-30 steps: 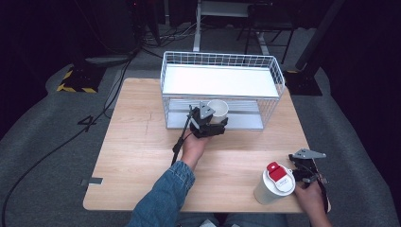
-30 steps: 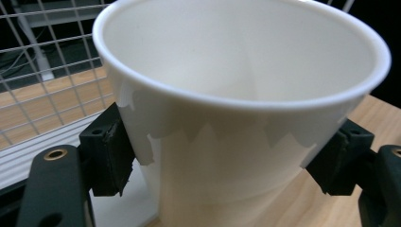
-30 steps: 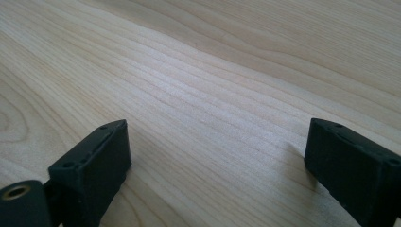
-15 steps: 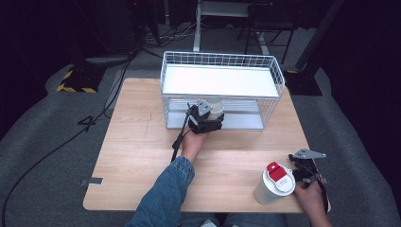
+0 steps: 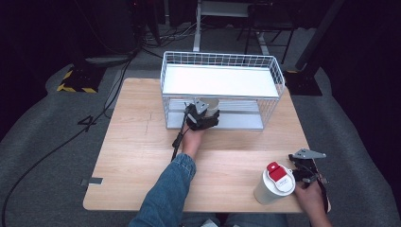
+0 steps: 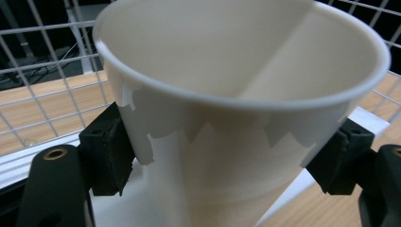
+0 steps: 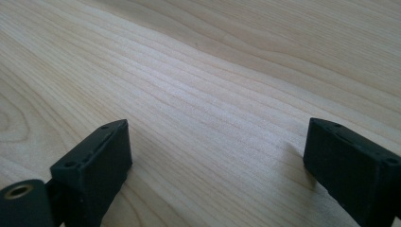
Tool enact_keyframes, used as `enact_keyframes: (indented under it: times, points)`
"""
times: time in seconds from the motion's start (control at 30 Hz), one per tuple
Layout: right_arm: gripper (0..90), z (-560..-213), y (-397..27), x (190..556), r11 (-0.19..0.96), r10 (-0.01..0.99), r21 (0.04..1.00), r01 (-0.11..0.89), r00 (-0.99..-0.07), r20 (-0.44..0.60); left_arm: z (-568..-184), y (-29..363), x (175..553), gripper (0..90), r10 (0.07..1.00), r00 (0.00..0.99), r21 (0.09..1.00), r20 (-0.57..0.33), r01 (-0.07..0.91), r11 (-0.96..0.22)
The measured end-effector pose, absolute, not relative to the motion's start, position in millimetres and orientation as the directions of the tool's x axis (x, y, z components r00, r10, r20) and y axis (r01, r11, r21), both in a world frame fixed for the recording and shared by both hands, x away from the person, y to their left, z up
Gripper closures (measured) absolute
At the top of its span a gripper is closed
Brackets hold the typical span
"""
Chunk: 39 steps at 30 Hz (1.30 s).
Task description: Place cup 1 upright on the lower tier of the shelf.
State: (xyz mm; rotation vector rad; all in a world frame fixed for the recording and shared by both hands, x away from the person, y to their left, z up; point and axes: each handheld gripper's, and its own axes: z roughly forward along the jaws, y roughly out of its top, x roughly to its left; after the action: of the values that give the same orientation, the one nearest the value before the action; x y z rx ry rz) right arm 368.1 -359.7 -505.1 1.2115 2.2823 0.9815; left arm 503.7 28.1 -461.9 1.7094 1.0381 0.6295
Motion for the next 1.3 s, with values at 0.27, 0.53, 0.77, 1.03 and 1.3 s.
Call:
enact_keyframes:
  times: [0.27, 0.53, 0.77, 1.03, 1.3]
  points:
    - [8.9, -505.1, -359.7, 368.0, 0.386, 0.829, 0.727, 0.568, -0.559, -0.004, -467.2, 26.8, 507.2, 21.9, 0.873, 0.488, 0.932, -0.029, 0.329, -0.153]
    - [8.9, -505.1, -359.7, 368.1, 0.386, 0.829, 0.728, 0.567, -0.559, -0.004, -472.5, 26.9, 511.5, 21.9, 0.876, 0.481, 0.925, -0.046, 0.351, -0.145]
    - [8.9, -505.1, -359.7, 368.0, 0.386, 0.829, 0.728, 0.567, -0.559, -0.005, -477.5, 26.2, 516.5, 21.8, 0.878, 0.472, 0.917, -0.075, 0.379, -0.126]
    - [8.9, -505.1, -359.7, 368.0, 0.386, 0.829, 0.728, 0.567, -0.559, -0.005, -478.8, 23.2, 517.4, 21.6, 0.881, 0.468, 0.91, -0.073, 0.393, -0.134]
    - [9.0, -505.0, -359.7, 367.9, 0.387, 0.829, 0.728, 0.566, -0.56, -0.006, -479.2, 21.5, 517.7, 20.5, 0.869, 0.486, 0.908, -0.094, 0.4, -0.125]
